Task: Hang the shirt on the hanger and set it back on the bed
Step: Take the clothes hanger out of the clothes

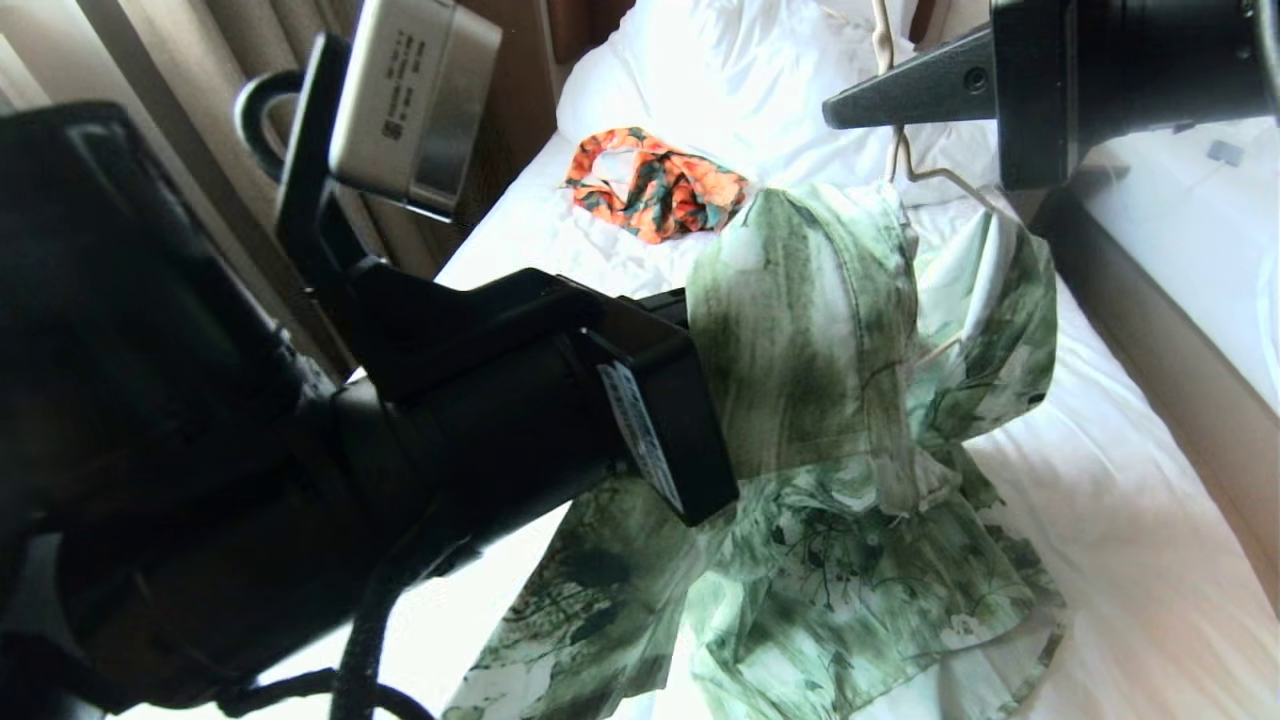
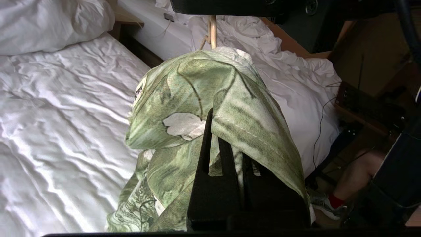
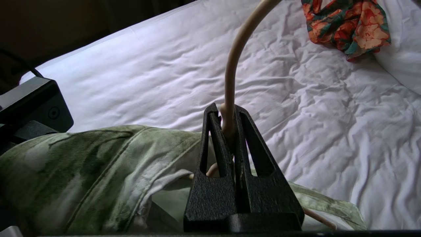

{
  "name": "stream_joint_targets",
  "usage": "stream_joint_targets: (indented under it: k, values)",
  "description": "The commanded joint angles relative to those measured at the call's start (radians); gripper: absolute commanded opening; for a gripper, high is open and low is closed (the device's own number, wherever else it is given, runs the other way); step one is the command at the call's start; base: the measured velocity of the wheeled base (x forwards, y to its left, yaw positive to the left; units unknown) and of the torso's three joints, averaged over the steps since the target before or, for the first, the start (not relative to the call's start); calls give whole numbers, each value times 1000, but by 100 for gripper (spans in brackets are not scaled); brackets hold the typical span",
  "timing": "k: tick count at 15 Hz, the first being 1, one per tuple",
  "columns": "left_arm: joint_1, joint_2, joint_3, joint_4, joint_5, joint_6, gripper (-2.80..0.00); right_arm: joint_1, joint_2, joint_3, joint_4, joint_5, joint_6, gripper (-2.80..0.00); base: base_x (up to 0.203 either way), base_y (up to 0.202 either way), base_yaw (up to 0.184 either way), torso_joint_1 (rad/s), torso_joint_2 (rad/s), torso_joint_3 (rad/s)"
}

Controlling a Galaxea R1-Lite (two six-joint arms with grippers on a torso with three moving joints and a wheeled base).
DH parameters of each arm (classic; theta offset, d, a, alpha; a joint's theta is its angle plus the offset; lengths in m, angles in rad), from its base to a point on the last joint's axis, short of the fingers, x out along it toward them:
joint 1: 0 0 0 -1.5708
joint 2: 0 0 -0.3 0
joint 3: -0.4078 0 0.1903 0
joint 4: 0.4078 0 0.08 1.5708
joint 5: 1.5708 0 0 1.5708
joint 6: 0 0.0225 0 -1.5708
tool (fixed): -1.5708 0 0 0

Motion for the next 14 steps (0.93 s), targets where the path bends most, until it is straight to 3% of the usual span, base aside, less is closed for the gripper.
stream_joint_targets:
  k: [1,5,6,12,14]
  values:
    - [-1,-80,21,35,1,-1,-280,1,3,0,-9,-3,-2,-280,0,0,0,0,0,0]
    - [-1,-134,62,38,22,0,-280,1,3,1,-11,-17,-2,-280,0,0,0,0,0,0]
    - [-1,-140,69,38,32,12,0,1,2,1,-11,-17,-2,-280,0,0,0,0,0,0]
    - [8,-205,71,88,49,20,0,3,2,2,-10,-29,-1,-280,0,0,0,0,0,0]
    - [49,-232,75,91,50,20,0,3,-4,1,-13,-30,-1,-280,0,0,0,0,0,0]
